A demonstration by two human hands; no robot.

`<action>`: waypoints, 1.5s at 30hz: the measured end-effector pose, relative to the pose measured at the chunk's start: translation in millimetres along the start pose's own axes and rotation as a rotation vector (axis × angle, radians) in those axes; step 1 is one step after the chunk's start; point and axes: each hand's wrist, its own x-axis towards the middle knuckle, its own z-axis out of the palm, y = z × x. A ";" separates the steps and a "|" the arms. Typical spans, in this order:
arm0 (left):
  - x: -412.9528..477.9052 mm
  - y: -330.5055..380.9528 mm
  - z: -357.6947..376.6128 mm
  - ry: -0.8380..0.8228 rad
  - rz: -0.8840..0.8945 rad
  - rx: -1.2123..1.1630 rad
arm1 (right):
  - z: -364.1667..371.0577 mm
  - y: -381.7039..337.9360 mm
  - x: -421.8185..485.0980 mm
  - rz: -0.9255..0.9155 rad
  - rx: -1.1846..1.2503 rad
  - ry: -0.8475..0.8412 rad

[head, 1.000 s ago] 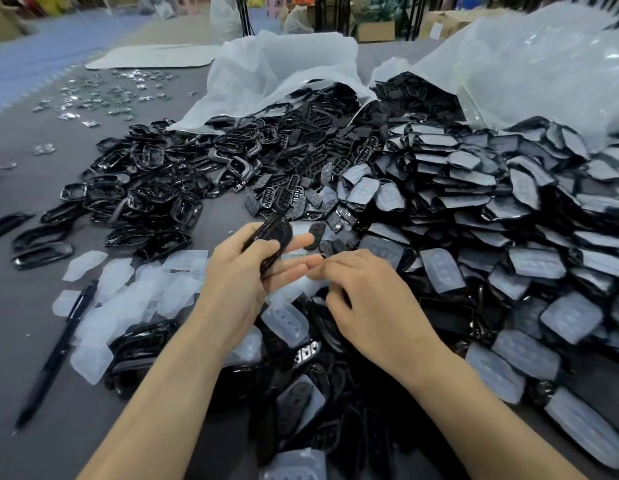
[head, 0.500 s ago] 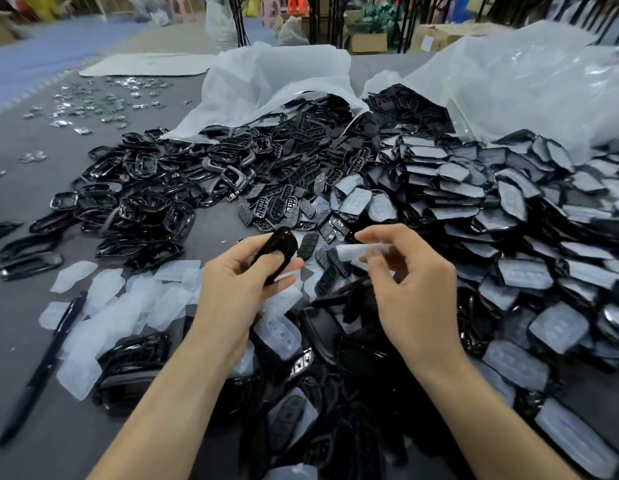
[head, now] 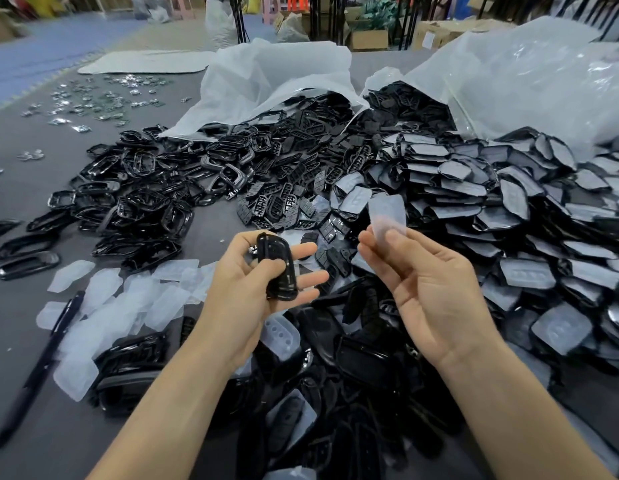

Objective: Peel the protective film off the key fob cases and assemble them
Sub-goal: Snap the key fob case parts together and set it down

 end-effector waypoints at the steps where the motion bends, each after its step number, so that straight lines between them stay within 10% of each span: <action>1: -0.1 -0.5 -0.1 -0.010 0.002 0.004 | -0.1 0.0 -0.1 0.013 0.006 0.017; 26: 0.2 -8.6 6.3 -0.042 0.018 0.033 | -4.4 1.9 1.5 -0.021 -0.204 0.043; 36: -1.9 -10.6 5.9 -0.089 0.147 0.356 | -0.9 -4.3 -8.2 -0.004 -0.533 -0.432; 45: -7.1 -19.9 17.2 -0.149 0.211 0.412 | -0.4 11.2 -5.6 -0.384 -0.853 -0.228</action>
